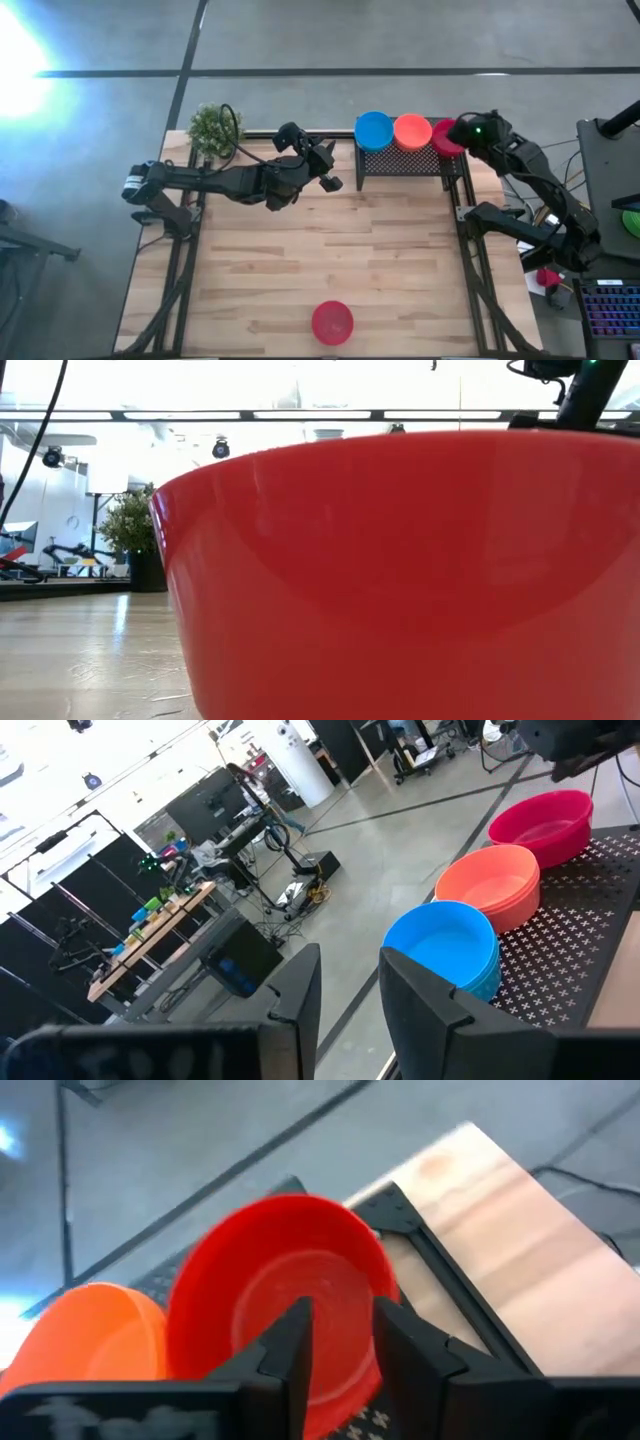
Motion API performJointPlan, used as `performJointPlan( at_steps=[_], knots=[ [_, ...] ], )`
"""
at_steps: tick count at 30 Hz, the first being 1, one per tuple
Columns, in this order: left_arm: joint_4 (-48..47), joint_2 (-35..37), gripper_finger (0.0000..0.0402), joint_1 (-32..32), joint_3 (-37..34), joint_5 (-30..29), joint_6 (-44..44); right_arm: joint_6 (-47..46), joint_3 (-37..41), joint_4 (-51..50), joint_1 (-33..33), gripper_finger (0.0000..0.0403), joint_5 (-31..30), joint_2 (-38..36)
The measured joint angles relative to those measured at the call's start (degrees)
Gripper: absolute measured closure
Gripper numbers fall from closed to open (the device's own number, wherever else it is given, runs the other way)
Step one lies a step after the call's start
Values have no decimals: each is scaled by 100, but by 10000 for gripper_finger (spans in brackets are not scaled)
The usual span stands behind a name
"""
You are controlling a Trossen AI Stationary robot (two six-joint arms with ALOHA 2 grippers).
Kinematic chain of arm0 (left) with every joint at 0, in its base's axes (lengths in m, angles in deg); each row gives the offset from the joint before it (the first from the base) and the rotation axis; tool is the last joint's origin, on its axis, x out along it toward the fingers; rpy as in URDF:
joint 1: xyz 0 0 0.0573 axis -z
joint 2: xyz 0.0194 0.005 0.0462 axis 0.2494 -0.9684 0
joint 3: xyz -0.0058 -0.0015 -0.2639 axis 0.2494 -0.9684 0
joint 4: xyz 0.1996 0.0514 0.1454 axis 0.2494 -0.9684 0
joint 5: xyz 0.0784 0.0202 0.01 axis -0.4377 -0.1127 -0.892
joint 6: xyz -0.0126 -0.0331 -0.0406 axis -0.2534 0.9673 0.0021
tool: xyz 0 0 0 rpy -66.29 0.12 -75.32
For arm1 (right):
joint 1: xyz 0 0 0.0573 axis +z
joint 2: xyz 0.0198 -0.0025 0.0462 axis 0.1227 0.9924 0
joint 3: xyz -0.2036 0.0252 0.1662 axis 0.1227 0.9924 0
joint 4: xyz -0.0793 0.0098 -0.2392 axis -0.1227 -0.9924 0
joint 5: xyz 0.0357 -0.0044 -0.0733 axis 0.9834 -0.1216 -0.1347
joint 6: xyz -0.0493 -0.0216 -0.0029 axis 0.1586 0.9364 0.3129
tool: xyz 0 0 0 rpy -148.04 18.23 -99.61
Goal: Pick & Place Mini bowls
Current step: Stack the top red bowl on the red bowl, then stack the red bowl on the red bowl
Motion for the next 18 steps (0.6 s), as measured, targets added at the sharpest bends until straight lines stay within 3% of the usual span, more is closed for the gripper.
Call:
performJointPlan(
  at_steps=[6,10,13,18],
  knots=[
    [0,0,300,-2,0,0,-2,228,-227,138,0,273,33,-8],
    [0,0,300,-4,0,-4,-54,714,-662,91,0,270,398,-53],
    [-36,15,300,-4,0,-36,-89,1069,-1080,-6,4,284,834,-92],
    [-420,182,300,-12,0,-49,65,1679,-1694,-336,208,343,1515,-90]
  ],
)
